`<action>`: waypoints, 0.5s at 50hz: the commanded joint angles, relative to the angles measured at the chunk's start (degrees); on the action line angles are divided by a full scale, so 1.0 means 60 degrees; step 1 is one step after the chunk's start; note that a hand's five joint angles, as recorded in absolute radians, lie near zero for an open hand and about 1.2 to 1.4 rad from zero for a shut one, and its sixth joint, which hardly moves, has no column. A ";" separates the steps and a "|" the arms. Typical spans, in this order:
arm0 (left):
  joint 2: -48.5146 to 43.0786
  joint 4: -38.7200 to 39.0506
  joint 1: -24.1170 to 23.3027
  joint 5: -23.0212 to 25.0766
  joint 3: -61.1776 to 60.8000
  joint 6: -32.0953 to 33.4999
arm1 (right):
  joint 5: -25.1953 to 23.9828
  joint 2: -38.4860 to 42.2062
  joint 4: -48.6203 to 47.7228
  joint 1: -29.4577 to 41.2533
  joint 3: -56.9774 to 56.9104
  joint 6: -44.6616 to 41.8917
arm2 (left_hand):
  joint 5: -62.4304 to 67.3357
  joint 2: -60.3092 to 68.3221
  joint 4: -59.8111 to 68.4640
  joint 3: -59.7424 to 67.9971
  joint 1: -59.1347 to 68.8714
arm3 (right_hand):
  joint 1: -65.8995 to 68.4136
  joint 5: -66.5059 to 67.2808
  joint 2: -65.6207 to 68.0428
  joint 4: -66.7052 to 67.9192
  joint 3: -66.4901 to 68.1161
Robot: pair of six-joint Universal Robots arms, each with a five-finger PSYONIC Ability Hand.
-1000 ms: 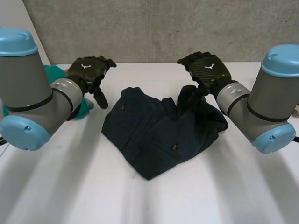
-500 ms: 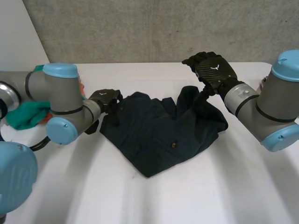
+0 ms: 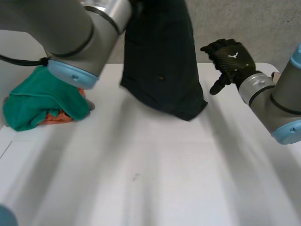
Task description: Fold the laundry.
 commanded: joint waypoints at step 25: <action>0.1075 0.0004 -0.0257 0.0736 -0.4104 0.0854 | 0.0600 -0.0639 0.3683 -0.1533 -0.1875 0.0346 | -0.8466 -0.8942 -0.9138 -0.9041 -0.8763 | -0.0455 -0.0481 -0.0333 -0.0384 -0.0334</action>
